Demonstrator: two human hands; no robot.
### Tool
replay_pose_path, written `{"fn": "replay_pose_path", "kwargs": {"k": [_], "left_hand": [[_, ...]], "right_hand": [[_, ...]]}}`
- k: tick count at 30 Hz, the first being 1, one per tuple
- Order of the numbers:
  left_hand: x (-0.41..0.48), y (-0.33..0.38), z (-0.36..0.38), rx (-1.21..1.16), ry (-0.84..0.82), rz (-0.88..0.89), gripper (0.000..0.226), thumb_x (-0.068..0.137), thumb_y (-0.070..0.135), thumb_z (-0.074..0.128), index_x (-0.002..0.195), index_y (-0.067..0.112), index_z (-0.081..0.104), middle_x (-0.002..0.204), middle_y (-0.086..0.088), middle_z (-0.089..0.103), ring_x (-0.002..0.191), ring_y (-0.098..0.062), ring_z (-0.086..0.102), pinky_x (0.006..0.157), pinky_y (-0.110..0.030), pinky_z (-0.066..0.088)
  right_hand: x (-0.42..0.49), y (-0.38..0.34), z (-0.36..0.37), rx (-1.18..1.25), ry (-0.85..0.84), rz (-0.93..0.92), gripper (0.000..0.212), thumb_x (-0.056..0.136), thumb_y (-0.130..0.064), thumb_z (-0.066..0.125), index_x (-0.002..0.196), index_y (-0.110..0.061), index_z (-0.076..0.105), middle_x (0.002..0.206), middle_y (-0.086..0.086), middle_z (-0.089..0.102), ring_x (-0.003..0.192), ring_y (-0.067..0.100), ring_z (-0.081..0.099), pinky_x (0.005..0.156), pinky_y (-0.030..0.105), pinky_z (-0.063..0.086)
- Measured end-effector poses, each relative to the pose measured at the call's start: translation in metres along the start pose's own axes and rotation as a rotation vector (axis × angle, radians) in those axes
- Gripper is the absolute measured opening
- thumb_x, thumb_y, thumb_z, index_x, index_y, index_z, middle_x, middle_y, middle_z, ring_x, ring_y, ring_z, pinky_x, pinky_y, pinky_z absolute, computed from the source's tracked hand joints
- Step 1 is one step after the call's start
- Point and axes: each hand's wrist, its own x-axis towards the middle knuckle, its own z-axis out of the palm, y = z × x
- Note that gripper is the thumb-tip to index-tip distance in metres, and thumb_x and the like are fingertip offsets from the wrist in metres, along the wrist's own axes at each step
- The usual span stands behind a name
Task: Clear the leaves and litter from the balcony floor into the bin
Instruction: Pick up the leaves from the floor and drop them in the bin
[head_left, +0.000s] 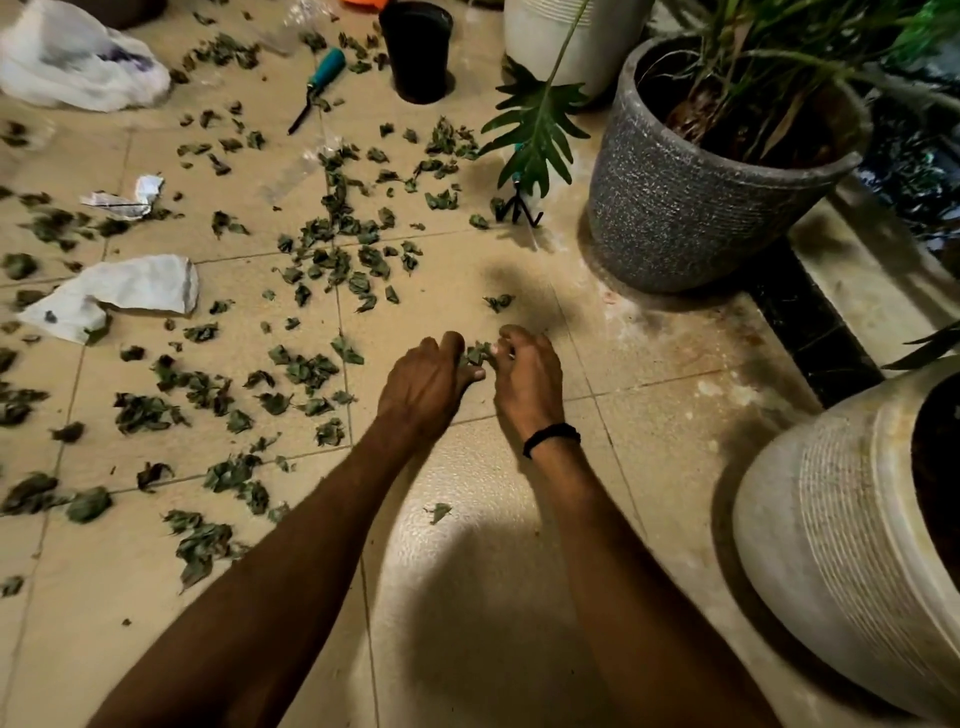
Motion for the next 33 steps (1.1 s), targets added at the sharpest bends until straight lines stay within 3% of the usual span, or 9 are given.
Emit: {"fn": "replay_pose_path", "kwargs": {"k": [4,7,11,13,16,21,25,30,33], "left_hand": [[-0.002,-0.001,0.002,-0.063,0.098,-0.004,0.025,0.105,0.040,0.046,0.101,0.015,0.046,0.086,-0.010,0.057,0.070,-0.028,0.051,0.059,-0.038,0.039],[-0.004,-0.004,-0.003,-0.257,0.161,-0.064,0.021,0.106,0.033,0.045,0.094,0.016,0.046,0.084,-0.001,0.053,0.071,-0.017,0.049,0.061,-0.031,0.031],[0.000,-0.001,-0.020,-0.511,0.181,-0.327,0.036,0.109,0.036,0.029,0.094,0.011,0.050,0.085,-0.005,0.056,0.075,-0.019,0.052,0.063,-0.033,0.035],[0.008,0.000,-0.027,-1.002,0.162,-0.619,0.034,0.107,0.028,0.030,0.083,0.014,0.049,0.073,-0.006,0.052,0.063,-0.016,0.045,0.056,-0.032,0.034],[0.018,0.004,-0.041,-1.819,0.084,-0.955,0.024,0.092,0.018,0.034,0.069,0.022,0.039,0.060,0.001,0.045,0.048,-0.011,0.030,0.047,-0.025,0.021],[0.022,0.005,-0.048,-2.263,-0.013,-0.972,0.019,0.090,0.019,0.041,0.071,0.015,0.045,0.074,-0.010,0.060,0.055,-0.015,0.049,0.047,-0.022,0.039],[0.025,0.007,-0.040,-1.786,-0.188,-0.858,0.021,0.100,0.022,0.056,0.082,0.013,0.054,0.066,-0.002,0.051,0.049,-0.010,0.044,0.041,-0.021,0.038],[0.032,0.011,-0.030,-0.836,0.119,-0.387,0.023,0.104,0.033,0.052,0.107,0.011,0.054,0.083,-0.005,0.063,0.065,-0.013,0.055,0.053,-0.016,0.038],[0.055,0.016,-0.037,-0.466,0.168,-0.252,0.043,0.105,0.046,0.044,0.112,0.006,0.057,0.086,-0.010,0.065,0.077,-0.028,0.060,0.061,-0.029,0.033]], "right_hand": [[-0.008,-0.002,0.011,-0.072,0.008,-0.072,0.015,0.098,-0.015,0.056,0.111,-0.011,0.063,0.110,0.013,0.056,0.094,0.029,0.059,0.078,0.031,0.047],[-0.008,0.000,0.010,0.107,0.027,0.107,0.012,0.099,-0.021,0.054,0.100,-0.011,0.060,0.103,0.007,0.062,0.089,0.023,0.060,0.074,0.030,0.047],[-0.004,-0.011,-0.018,1.217,-0.097,0.657,0.008,0.100,-0.013,0.050,0.095,-0.007,0.054,0.079,0.008,0.060,0.061,0.015,0.055,0.049,0.024,0.046],[-0.004,-0.013,-0.033,1.562,-0.110,0.784,0.008,0.094,-0.007,0.044,0.087,-0.010,0.047,0.079,0.017,0.061,0.058,0.018,0.053,0.044,0.020,0.043],[-0.005,-0.013,-0.043,1.559,-0.113,0.776,0.016,0.087,-0.006,0.037,0.075,-0.016,0.036,0.074,0.018,0.060,0.054,0.019,0.050,0.038,0.019,0.035],[-0.015,-0.013,-0.040,1.288,-0.173,0.760,0.019,0.083,-0.012,0.043,0.066,-0.019,0.041,0.063,0.005,0.053,0.050,0.014,0.044,0.037,0.018,0.023],[-0.017,-0.008,-0.034,1.099,-0.103,0.771,0.010,0.077,-0.008,0.058,0.069,-0.011,0.053,0.062,0.008,0.052,0.043,0.014,0.043,0.041,0.019,0.025],[-0.022,-0.006,-0.016,0.325,-0.017,0.351,0.013,0.091,-0.022,0.064,0.090,-0.015,0.054,0.081,0.002,0.065,0.068,0.016,0.062,0.054,0.017,0.047],[-0.029,-0.009,0.007,0.002,-0.056,0.098,0.030,0.096,-0.036,0.059,0.118,-0.015,0.051,0.104,0.010,0.061,0.090,0.025,0.061,0.072,0.033,0.052]]}}
